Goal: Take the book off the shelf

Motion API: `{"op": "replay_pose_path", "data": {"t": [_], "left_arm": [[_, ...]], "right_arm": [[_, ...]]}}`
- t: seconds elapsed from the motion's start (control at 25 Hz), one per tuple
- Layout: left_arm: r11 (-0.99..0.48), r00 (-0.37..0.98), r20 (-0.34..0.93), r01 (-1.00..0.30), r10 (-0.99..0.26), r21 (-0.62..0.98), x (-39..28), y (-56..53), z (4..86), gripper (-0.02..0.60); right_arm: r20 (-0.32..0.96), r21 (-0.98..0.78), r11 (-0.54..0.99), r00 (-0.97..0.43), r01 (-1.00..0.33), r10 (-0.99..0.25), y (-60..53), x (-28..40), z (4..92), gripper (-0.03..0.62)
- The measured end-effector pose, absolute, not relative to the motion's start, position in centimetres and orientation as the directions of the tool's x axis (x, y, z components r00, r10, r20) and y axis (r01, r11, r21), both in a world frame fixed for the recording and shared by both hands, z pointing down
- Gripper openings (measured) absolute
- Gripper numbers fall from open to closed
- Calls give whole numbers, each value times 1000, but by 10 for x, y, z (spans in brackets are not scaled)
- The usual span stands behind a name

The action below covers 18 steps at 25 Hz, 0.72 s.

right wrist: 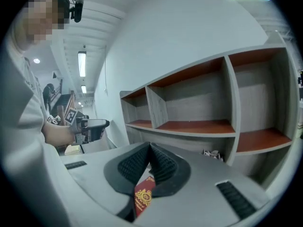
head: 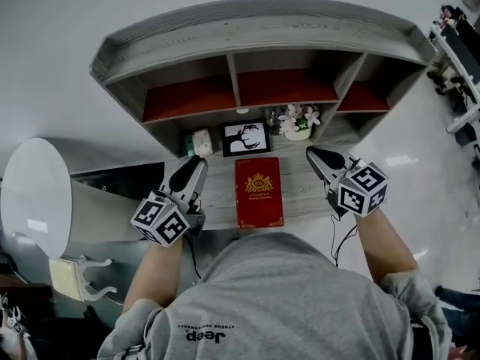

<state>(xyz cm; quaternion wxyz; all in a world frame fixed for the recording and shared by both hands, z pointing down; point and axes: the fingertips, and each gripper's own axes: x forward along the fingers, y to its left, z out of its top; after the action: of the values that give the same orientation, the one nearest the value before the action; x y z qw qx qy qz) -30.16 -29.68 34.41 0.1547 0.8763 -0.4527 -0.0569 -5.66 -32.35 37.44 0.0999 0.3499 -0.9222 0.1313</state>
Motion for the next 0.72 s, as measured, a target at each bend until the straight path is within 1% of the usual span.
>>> {"op": "replay_pose_path", "data": {"t": [0.36, 0.52, 0.72], "left_arm": [[-565, 573, -23, -799, -819, 205, -293, -270, 299, 11], [-590, 592, -28, -795, -805, 144, -284, -257, 295, 12], [-586, 585, -61, -791, -809, 176, -281, -252, 294, 11]], "right_arm": [[215, -130, 732, -740, -668, -637, -316, -50, 336, 21], [197, -125, 728, -736, -674, -648, -311, -46, 327, 21], [176, -115, 716, -723, -689, -668, -308, -43, 324, 20]]}}
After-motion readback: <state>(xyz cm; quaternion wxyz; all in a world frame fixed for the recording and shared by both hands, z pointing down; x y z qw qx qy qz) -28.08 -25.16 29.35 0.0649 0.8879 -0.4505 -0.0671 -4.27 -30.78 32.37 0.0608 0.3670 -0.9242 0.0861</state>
